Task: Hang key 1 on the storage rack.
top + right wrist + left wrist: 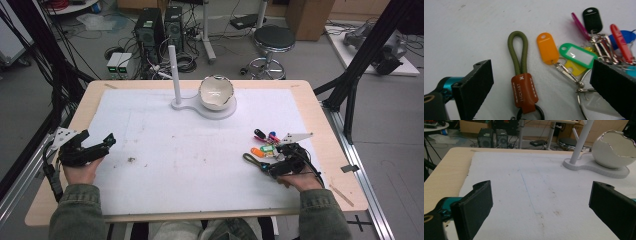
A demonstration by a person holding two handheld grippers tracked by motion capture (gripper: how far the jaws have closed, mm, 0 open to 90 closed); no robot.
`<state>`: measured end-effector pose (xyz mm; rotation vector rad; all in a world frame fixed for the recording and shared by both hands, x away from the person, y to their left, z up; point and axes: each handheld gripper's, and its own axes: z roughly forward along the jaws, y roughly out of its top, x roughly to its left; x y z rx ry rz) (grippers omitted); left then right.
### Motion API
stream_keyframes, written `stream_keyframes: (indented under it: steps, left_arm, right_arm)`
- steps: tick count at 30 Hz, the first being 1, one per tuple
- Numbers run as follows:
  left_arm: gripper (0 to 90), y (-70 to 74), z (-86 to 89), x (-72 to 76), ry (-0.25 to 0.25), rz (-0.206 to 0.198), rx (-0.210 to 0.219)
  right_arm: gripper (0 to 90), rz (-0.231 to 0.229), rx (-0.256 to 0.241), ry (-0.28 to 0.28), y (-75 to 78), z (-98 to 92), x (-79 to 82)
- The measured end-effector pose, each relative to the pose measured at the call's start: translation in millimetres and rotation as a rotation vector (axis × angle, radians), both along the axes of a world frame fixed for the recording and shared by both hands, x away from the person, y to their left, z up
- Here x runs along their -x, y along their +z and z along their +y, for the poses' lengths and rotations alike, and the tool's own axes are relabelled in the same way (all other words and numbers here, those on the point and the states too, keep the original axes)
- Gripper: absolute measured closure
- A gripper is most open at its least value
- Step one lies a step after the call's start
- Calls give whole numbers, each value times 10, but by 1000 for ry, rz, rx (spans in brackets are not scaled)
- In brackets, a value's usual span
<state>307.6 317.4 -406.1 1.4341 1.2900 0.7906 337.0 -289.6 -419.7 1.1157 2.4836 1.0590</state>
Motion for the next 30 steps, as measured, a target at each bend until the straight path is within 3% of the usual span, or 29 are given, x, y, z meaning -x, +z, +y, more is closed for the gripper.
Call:
stream_keyframes:
  steps: [9, 11, 18, 26, 30]
  left_arm:
    - [56, -2, -4, -2, -3, -2, 2]
    - [56, -2, -5, -1, -3, -3, 2]
    - [56, -2, -2, -1, -3, -2, -2]
    - [56, 1, 3, 3, 2, -5, -3]
    - [56, -2, -2, -1, 2, -6, -1]
  right_arm:
    - [72, 51, 16, 40, -40, 39, 2]
    - [161, 60, 16, 55, -39, 36, 3]
    - [326, 85, 33, 79, -51, 51, 15]
    - [450, 102, 57, 86, -74, 63, 16]
    - [563, 95, 56, 97, -58, 72, 21]
